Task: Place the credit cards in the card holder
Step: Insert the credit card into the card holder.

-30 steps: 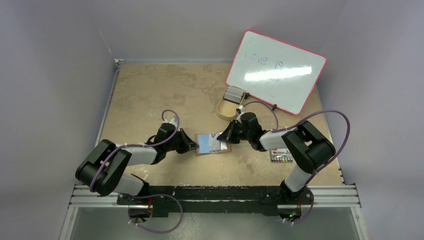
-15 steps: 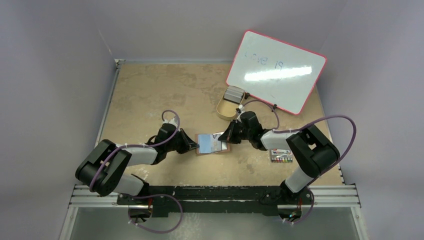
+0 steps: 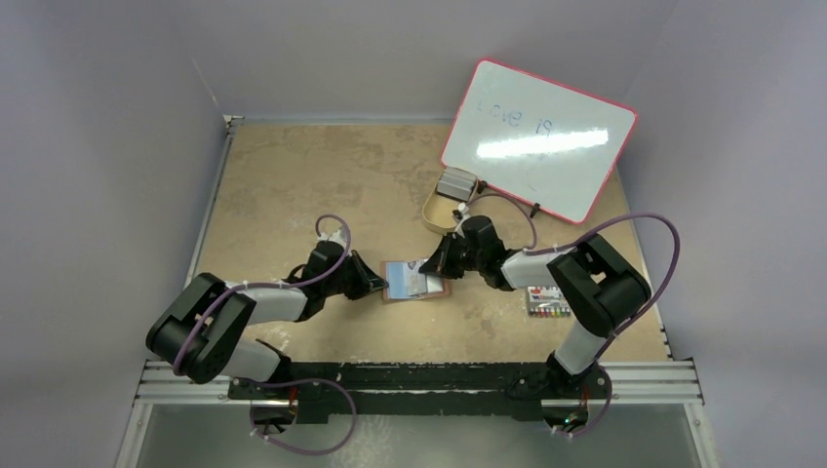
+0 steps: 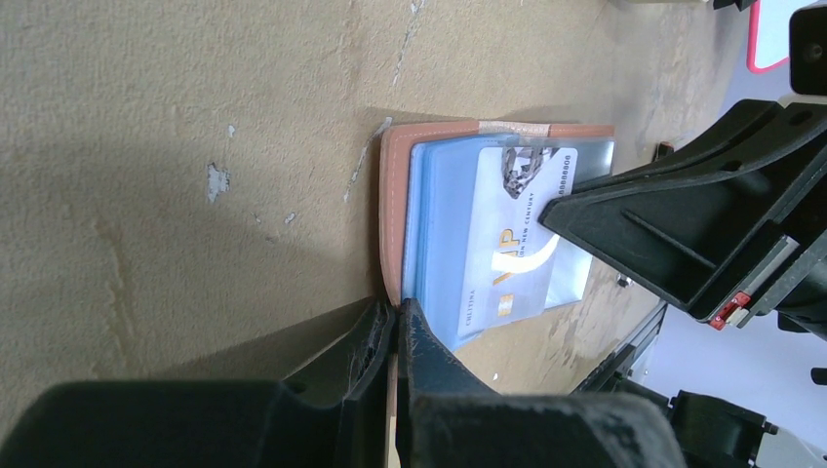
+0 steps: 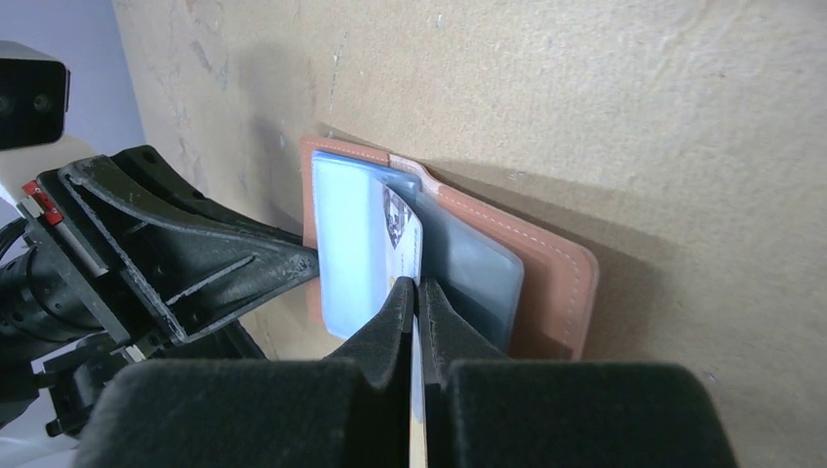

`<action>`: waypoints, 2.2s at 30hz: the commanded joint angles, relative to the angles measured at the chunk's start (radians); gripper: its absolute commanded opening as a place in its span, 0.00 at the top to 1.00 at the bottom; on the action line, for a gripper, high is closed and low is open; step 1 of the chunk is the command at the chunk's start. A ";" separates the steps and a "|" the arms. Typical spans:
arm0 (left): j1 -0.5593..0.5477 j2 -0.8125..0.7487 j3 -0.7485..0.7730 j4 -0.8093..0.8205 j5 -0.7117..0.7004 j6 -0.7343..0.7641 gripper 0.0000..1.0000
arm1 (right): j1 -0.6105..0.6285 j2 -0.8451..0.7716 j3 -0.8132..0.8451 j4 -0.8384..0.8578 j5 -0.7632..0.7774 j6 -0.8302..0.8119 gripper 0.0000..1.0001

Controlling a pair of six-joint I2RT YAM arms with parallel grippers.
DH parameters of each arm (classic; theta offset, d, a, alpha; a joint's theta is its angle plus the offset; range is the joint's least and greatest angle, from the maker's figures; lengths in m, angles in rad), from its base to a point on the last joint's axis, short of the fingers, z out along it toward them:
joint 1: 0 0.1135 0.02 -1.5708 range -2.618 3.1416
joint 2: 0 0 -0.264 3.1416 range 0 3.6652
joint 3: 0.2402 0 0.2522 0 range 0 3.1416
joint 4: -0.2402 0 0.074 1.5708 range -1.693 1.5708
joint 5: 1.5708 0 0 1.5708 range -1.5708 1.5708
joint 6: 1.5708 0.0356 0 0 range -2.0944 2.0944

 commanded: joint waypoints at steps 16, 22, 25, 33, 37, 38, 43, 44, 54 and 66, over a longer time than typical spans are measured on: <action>-0.026 -0.040 -0.016 0.036 -0.006 -0.024 1.00 | 0.053 -0.050 0.101 -0.230 0.130 -0.036 0.55; -0.026 -0.063 -0.033 0.055 -0.020 -0.044 1.00 | 0.060 -0.070 0.115 -0.274 0.144 -0.040 0.41; -0.026 -0.063 -0.031 0.057 -0.016 -0.042 1.00 | 0.073 -0.064 0.127 -0.272 0.139 -0.039 0.41; -0.026 -0.063 -0.032 0.076 0.003 -0.046 1.00 | 0.125 -0.039 0.140 -0.236 0.126 -0.008 0.42; -0.026 -0.070 -0.034 0.076 0.012 -0.043 1.00 | 0.134 -0.032 0.137 -0.209 0.108 0.012 0.43; -0.026 -0.074 -0.036 0.075 0.014 -0.044 1.00 | 0.136 -0.031 0.140 -0.210 0.107 0.013 0.43; -0.027 -0.078 -0.035 0.072 0.014 -0.043 1.00 | 0.140 -0.035 0.153 -0.219 0.111 0.014 0.44; -0.027 -0.079 -0.034 0.074 0.015 -0.044 1.00 | 0.140 -0.034 0.156 -0.225 0.112 0.012 0.45; -0.027 -0.095 -0.034 0.072 0.014 -0.054 1.00 | 0.149 -0.031 0.151 -0.162 0.056 -0.008 0.52; -0.027 -0.131 -0.030 0.036 0.011 -0.049 1.00 | 0.155 -0.102 0.178 -0.333 0.170 -0.046 0.47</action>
